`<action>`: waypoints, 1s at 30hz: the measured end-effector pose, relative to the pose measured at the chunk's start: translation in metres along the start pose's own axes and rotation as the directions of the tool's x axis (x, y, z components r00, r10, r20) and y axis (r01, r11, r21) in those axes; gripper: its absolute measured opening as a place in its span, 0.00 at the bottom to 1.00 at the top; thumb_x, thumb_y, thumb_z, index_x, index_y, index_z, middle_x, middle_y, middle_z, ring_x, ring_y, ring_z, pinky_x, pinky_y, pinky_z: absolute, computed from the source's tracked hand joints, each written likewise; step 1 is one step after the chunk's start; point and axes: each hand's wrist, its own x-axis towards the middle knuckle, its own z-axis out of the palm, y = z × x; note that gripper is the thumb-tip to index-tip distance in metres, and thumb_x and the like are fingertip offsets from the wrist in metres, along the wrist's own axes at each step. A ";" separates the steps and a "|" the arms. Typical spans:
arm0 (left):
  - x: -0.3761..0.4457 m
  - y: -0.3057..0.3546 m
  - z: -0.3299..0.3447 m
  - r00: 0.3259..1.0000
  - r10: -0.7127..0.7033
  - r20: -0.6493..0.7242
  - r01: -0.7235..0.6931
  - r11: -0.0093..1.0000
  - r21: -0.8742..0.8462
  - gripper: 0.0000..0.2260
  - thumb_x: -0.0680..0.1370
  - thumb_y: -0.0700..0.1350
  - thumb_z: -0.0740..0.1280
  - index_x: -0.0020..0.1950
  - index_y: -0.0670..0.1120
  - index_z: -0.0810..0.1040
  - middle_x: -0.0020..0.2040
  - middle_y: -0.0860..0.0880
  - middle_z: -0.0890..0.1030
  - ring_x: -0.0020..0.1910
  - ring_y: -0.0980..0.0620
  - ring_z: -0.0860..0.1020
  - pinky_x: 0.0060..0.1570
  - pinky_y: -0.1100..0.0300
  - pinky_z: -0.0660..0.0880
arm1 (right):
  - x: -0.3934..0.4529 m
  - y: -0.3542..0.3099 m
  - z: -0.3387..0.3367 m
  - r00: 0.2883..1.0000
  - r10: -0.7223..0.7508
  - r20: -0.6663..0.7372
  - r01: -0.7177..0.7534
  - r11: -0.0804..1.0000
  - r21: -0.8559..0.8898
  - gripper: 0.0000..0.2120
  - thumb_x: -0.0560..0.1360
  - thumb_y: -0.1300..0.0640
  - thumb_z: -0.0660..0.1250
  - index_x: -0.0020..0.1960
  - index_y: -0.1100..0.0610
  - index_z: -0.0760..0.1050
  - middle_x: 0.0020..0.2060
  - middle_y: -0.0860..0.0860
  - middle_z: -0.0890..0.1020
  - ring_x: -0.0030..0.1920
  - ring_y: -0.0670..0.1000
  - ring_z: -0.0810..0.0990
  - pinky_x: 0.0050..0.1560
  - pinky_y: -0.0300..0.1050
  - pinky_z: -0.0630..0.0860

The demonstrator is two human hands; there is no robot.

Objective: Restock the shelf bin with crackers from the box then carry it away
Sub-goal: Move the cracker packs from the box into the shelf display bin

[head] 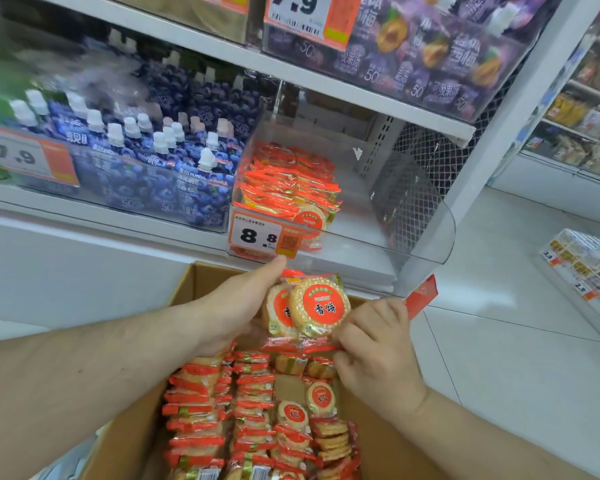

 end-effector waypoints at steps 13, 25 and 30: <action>-0.012 0.017 0.005 0.962 0.264 0.074 -0.271 0.958 0.096 0.25 0.72 0.31 0.72 0.59 0.56 0.73 0.50 0.45 0.82 0.34 0.55 0.82 0.31 0.61 0.77 | 0.033 0.002 -0.026 0.868 0.455 0.198 -0.496 0.794 0.351 0.20 0.62 0.48 0.67 0.53 0.43 0.68 0.48 0.41 0.71 0.43 0.44 0.71 0.45 0.34 0.69; -0.032 0.037 0.001 0.885 0.376 0.275 -0.450 0.843 0.294 0.45 0.74 0.34 0.69 0.70 0.76 0.50 0.62 0.49 0.75 0.37 0.45 0.77 0.38 0.48 0.75 | 0.078 0.009 -0.032 0.616 0.389 0.685 -0.776 0.449 0.443 0.29 0.69 0.56 0.77 0.66 0.47 0.70 0.59 0.46 0.79 0.56 0.44 0.81 0.57 0.44 0.79; -0.028 0.048 -0.001 0.877 0.475 0.069 -0.463 0.800 0.381 0.44 0.74 0.40 0.71 0.72 0.72 0.45 0.62 0.55 0.72 0.50 0.58 0.80 0.47 0.59 0.79 | 0.112 0.022 -0.045 0.703 0.384 0.598 -0.674 0.629 0.387 0.19 0.66 0.62 0.79 0.51 0.46 0.77 0.41 0.44 0.83 0.41 0.38 0.81 0.46 0.35 0.77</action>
